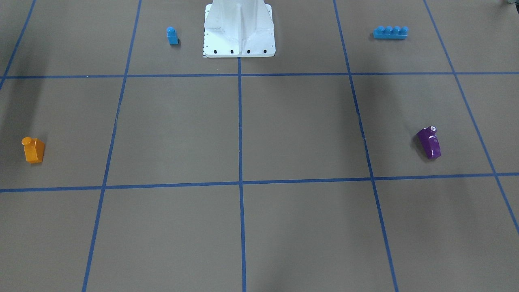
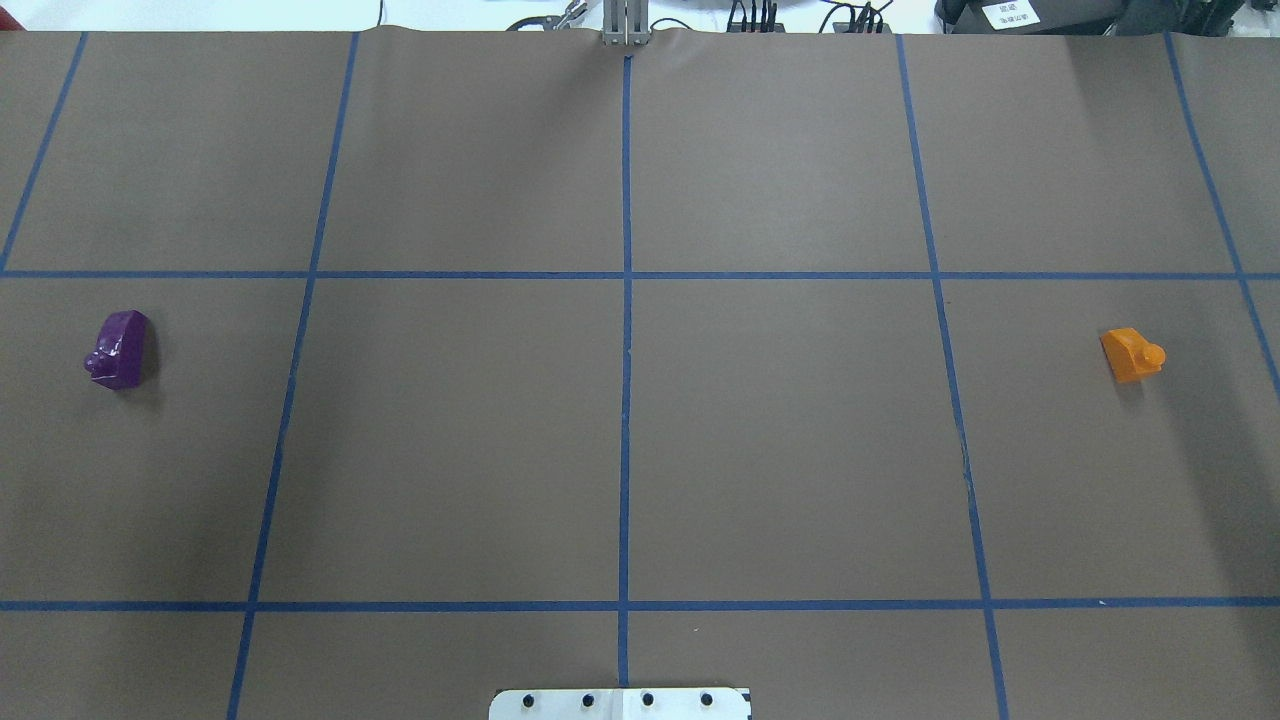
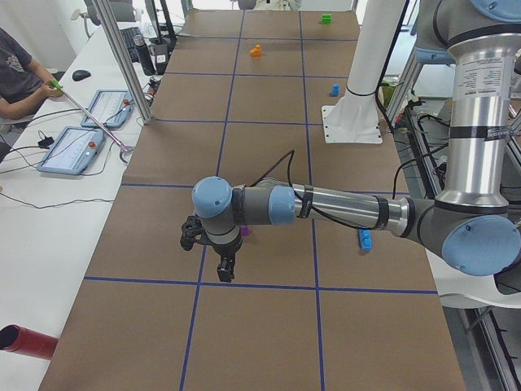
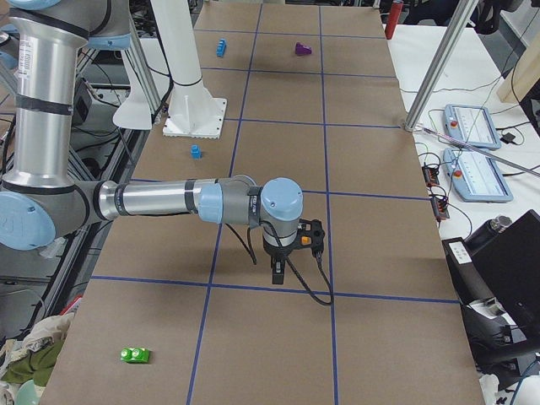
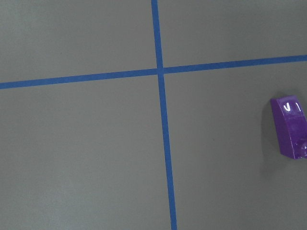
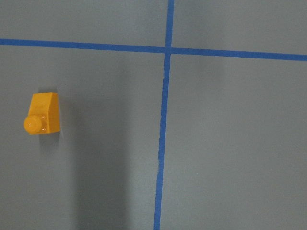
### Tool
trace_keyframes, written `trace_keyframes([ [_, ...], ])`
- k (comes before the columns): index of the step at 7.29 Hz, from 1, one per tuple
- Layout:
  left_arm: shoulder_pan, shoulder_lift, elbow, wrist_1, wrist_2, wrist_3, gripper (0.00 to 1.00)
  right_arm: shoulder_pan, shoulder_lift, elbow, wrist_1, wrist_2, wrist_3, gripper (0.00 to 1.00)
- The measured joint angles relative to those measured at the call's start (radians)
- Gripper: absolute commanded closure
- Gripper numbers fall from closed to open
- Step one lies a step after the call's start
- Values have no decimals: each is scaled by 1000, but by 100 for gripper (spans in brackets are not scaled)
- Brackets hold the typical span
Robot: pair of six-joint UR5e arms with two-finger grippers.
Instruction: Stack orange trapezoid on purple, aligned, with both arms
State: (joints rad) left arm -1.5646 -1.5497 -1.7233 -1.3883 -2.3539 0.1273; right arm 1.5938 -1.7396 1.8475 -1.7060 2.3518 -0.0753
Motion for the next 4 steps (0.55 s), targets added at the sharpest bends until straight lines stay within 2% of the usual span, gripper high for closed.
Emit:
trace_keyframes([
  [4,-1,-25,-10,1,3,-8,0,0,3,0,1,11,-3,0],
])
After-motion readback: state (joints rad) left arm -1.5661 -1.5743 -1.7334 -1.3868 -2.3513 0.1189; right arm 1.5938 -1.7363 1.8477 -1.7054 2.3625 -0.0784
